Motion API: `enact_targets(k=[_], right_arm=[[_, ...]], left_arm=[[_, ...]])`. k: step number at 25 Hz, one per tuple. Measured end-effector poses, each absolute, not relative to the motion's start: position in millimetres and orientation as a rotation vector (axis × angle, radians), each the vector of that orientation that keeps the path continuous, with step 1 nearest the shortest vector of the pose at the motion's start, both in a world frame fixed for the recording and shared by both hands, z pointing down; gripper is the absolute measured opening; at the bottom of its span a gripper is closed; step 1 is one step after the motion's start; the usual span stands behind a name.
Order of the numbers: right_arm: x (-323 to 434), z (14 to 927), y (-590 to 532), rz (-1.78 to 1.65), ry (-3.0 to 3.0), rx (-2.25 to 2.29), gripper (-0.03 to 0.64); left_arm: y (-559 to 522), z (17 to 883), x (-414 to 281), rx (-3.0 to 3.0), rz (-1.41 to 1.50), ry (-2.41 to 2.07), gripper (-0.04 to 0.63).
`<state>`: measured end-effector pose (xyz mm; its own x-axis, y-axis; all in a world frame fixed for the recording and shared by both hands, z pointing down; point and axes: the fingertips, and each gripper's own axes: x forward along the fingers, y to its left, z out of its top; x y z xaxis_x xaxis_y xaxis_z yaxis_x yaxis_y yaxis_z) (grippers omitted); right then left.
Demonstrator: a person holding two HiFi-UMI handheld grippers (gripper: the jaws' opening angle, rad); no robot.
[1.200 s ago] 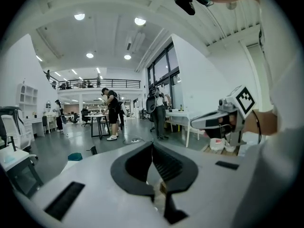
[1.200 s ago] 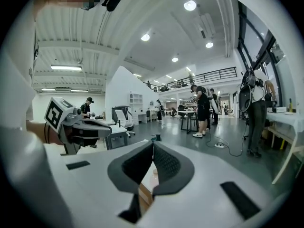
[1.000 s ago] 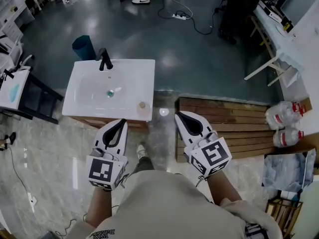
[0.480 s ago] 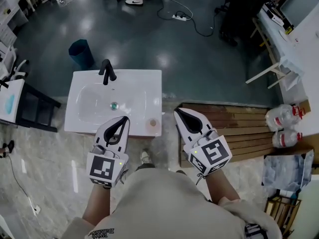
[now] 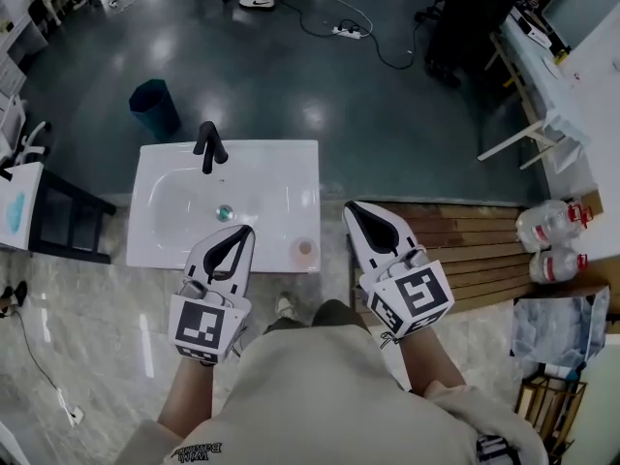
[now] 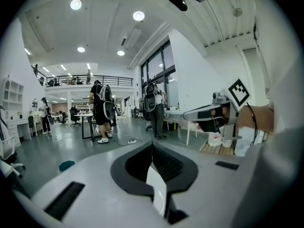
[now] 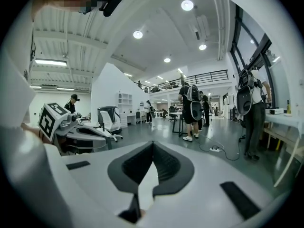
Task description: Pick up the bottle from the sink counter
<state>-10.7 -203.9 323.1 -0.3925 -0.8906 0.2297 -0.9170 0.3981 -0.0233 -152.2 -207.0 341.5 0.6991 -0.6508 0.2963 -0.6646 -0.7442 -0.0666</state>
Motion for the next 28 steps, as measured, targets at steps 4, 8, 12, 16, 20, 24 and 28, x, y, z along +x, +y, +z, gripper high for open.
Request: enact_targets(k=[4, 8, 12, 16, 20, 24, 28], right_arm=[[-0.2, 323.4, -201.7, 0.224, -2.455, 1.627, -0.003], [13.4, 324.8, -200.8, 0.244, -2.466, 1.620, -0.004], [20.2, 329.3, -207.7, 0.268, -2.496, 1.570, -0.003], [27.1, 328.5, -216.6, 0.289, -2.557, 1.510, -0.003], [23.6, 326.4, -219.3, 0.282, -2.653, 1.400, -0.003], [28.8, 334.4, -226.2, 0.270, -2.632, 1.357, -0.003], [38.4, 349.0, -229.4, 0.308, -2.614, 1.348, -0.003]], left_arm=[[-207.8, 341.2, -139.5, 2.873, 0.463, -1.089, 0.006], [-207.7, 340.8, -123.6, 2.881, 0.483, -1.101, 0.006], [-209.7, 339.5, -113.3, 2.876, 0.521, -1.139, 0.006], [-213.0, 338.3, -99.1, 2.888, 0.551, -1.186, 0.008], [-218.2, 339.8, -88.2, 2.871, 0.493, -1.222, 0.008], [-224.3, 352.5, -75.3, 2.861, 0.530, -1.191, 0.016], [-229.5, 368.3, -61.6, 2.859, 0.548, -1.167, 0.156]])
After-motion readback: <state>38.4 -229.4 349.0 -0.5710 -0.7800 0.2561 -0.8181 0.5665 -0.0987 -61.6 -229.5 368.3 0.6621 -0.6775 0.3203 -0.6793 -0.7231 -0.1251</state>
